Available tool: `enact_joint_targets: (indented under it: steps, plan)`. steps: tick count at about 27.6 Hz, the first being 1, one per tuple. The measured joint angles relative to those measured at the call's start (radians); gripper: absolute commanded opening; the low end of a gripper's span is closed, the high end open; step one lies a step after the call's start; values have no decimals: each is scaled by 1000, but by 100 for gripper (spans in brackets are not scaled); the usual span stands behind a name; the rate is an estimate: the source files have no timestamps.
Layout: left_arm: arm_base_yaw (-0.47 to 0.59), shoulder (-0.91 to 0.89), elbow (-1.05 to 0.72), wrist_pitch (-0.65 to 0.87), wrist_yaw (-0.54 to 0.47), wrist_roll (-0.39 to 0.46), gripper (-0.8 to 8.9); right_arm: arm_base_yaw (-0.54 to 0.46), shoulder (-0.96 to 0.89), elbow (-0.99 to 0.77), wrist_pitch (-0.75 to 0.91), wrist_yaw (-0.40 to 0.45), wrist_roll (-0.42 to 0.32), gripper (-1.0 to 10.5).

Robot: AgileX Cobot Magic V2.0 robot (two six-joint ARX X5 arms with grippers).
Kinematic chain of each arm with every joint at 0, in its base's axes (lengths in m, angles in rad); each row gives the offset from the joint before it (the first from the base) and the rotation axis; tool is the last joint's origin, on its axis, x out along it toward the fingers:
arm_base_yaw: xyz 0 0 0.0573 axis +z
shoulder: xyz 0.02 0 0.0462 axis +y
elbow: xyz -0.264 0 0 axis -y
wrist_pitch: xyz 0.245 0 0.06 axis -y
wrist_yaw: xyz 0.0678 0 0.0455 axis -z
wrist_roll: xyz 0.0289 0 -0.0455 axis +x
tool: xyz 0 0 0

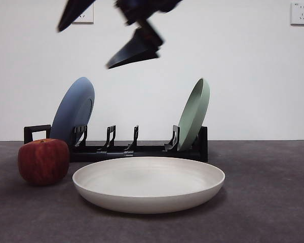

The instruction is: Take the yellow plate from the plate rack,put the plate on the table,take the apple from the table,put the apple in the plate

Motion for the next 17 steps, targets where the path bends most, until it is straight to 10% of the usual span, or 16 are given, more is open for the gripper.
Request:
enact_joint_targets:
  steps: [17]
  plan:
    - [0,0,0,-15,7,32,-8,90,523,442,-203,182,-29,672]
